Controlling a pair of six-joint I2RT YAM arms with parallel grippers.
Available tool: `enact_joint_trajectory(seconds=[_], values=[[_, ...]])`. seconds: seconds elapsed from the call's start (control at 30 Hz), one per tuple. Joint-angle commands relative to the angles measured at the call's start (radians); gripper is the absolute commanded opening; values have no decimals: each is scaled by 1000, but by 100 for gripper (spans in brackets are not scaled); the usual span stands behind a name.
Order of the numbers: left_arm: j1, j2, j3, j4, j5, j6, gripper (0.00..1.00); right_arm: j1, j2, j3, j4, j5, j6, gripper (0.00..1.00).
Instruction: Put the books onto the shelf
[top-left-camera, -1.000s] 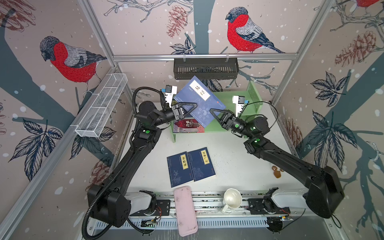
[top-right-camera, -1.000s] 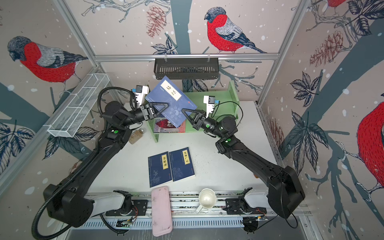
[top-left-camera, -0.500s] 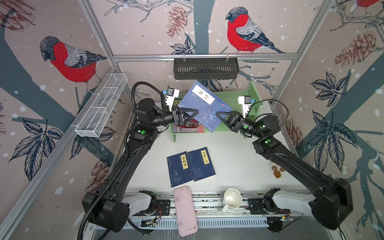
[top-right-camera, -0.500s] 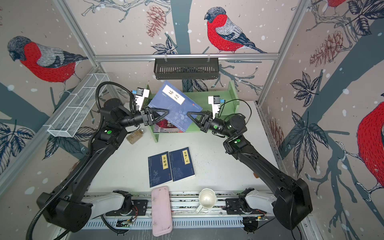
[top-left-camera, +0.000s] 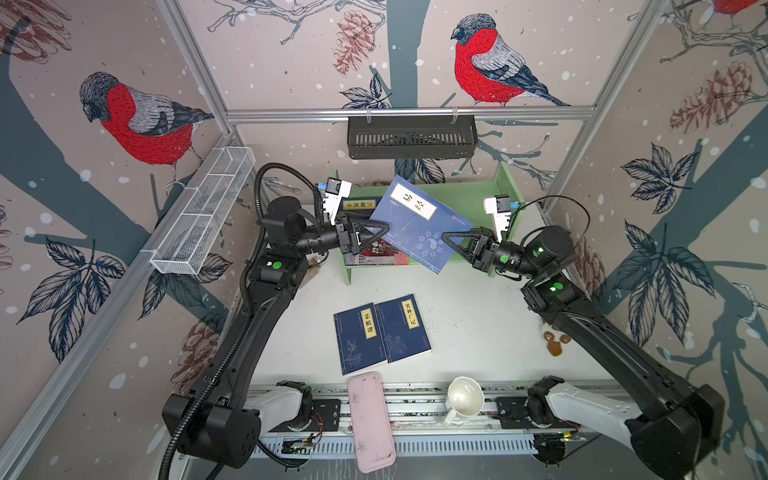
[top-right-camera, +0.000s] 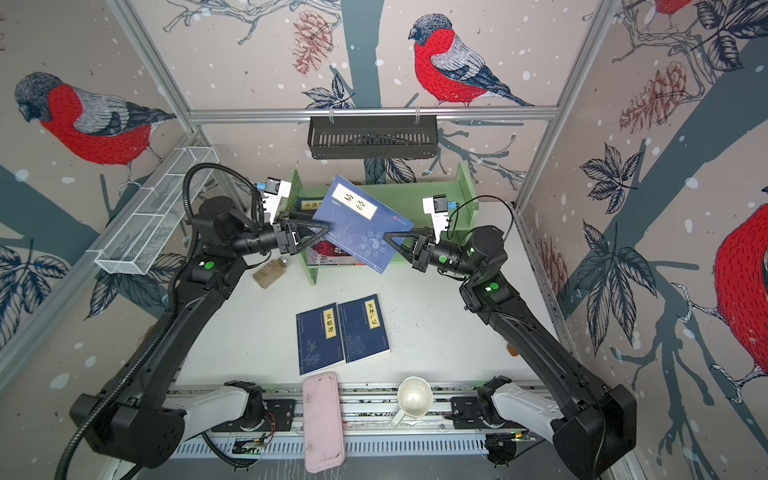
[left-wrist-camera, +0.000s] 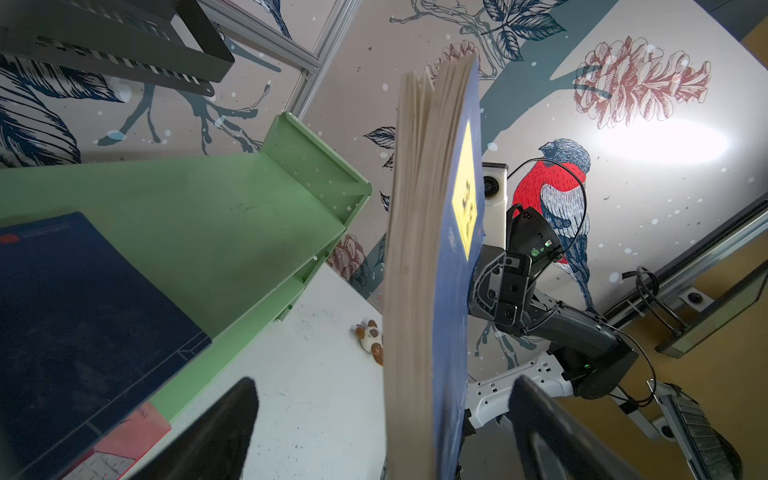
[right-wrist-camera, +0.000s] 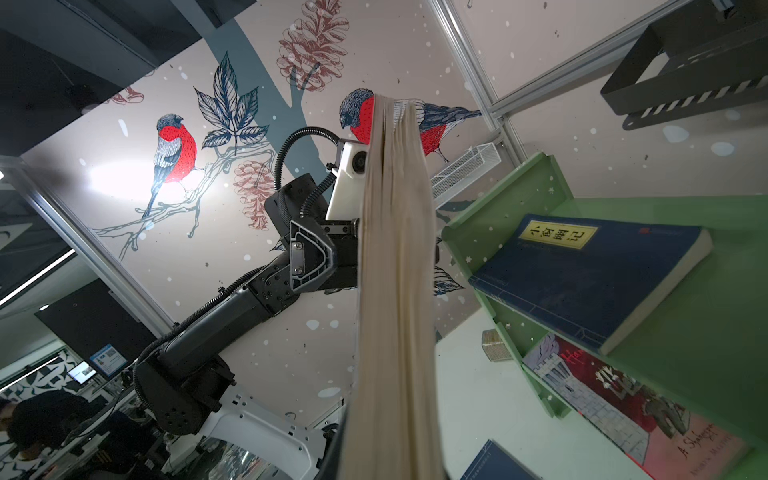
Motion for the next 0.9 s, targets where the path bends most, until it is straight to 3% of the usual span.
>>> enact_joint_trajectory(seconds=[0.0,0.33,0.5,0.77,0.87], values=[[5,-8,-3,33,54,-9,92,-2,-7,22,-33,-38,-50,1],[4,-5,-46,156,126,-121,74,0,63,134,-207,-126,-153,0],[4,-11,-58,168,127,-131,53,1,101,178,-265,-152,-196,0],[4,-16,-90,231,106,-172,4,0,200,249,-311,-210,-231,0],[4,-15,-93,246,86,-184,0,1,223,263,-292,-213,-216,7]])
